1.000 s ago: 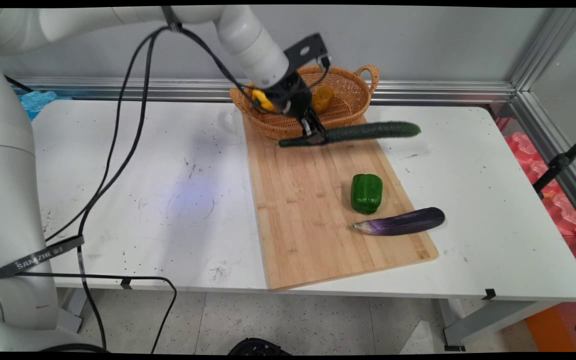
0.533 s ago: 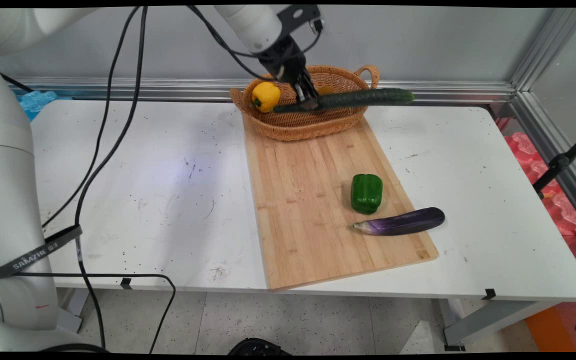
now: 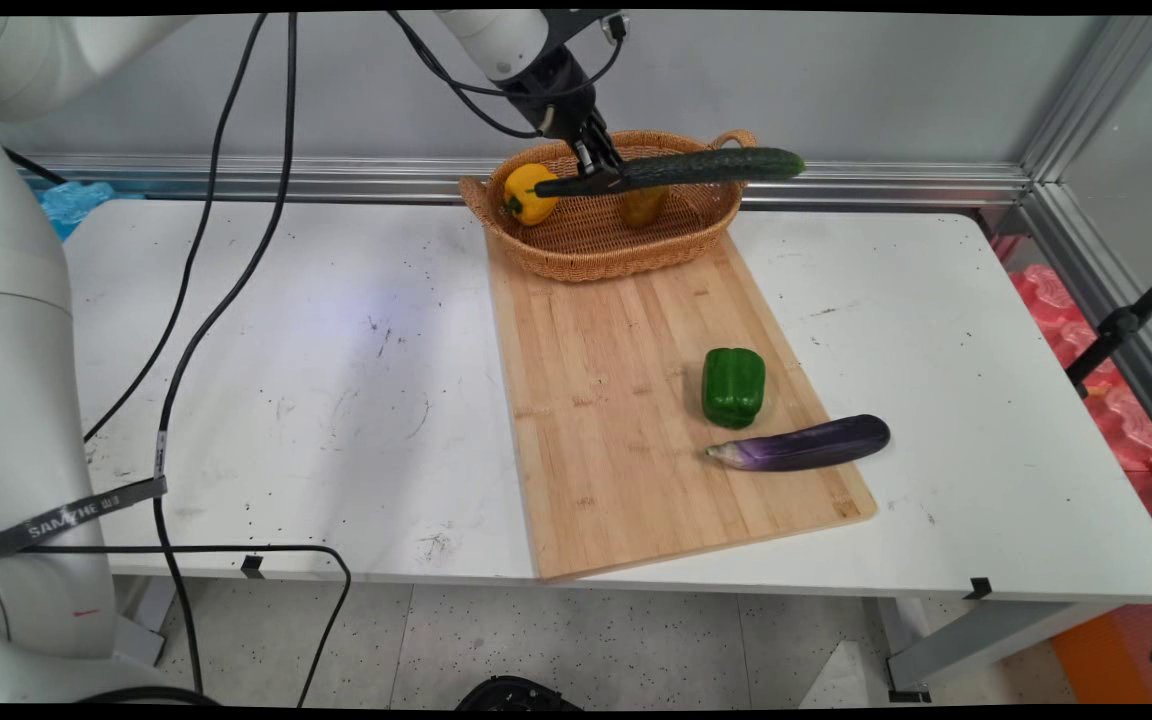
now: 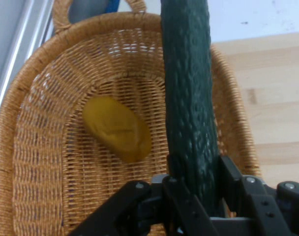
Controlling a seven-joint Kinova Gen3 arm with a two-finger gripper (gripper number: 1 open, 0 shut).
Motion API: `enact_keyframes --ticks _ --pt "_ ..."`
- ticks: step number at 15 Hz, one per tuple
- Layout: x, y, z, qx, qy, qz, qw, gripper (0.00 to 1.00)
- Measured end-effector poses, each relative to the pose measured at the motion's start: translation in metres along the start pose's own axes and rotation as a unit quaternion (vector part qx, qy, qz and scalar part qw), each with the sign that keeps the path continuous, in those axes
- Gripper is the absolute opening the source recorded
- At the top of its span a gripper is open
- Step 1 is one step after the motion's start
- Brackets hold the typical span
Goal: Place the picked object in the vegetable basket
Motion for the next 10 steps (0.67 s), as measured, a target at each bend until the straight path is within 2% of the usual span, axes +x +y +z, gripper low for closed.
enact_keyframes --ticks 4,10 --pt "-0.008 -0.010 0.013 0.001 0.005 -0.002 1.0000 0.00" --pt "-0.018 -0.014 0.035 -0.008 0.012 -0.012 0.9998 0.00"
